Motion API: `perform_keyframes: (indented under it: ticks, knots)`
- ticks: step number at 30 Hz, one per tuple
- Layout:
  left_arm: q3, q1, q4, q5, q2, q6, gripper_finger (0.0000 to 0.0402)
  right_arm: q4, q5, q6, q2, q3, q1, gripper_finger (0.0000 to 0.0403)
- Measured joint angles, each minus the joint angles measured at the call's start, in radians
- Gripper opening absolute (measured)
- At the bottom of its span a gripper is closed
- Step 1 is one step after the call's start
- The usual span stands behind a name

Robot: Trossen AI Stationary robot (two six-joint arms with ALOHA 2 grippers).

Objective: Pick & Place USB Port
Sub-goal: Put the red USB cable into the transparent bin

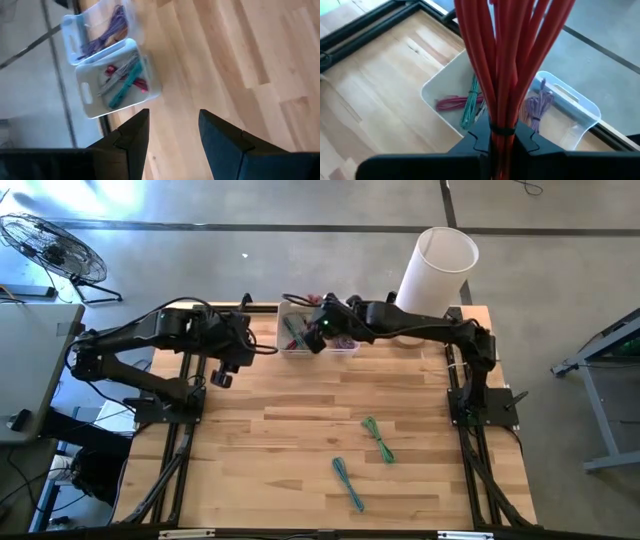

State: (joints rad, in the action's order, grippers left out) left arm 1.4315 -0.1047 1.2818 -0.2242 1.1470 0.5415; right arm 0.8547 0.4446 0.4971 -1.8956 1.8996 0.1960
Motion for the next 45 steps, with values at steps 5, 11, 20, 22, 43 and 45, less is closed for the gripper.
perform_keyframes:
  ticks: [5, 11, 20, 22, 43, 45]
  knots:
    - [0.0, 0.0, 0.011, 0.027, 0.0, 0.0, 0.0165, -0.018, -0.031, 0.026, -0.042, 0.0, 0.017, 0.0018]
    - [0.0, 0.0, 0.025, 0.033, 0.0, 0.002, 0.0165, -0.011, 0.018, 0.042, -0.079, 0.0, 0.023, 0.0018]
    - [0.0, 0.0, 0.03, 0.031, 0.0, 0.004, 0.0165, 0.014, 0.028, 0.155, -0.154, 0.0, 0.05, 0.0018]
    - [0.0, 0.0, 0.03, 0.032, 0.0, 0.004, 0.0165, 0.008, 0.028, 0.162, -0.162, 0.0, 0.054, 0.0017]
    - [0.0, 0.0, 0.029, 0.06, 0.0, -0.016, 0.0165, 0.088, 0.057, 0.274, -0.187, 0.0, 0.109, 0.0028]
    - [0.0, 0.0, 0.03, 0.07, 0.0, -0.021, 0.0165, 0.119, 0.052, 0.295, -0.188, 0.0, 0.119, 0.0037]
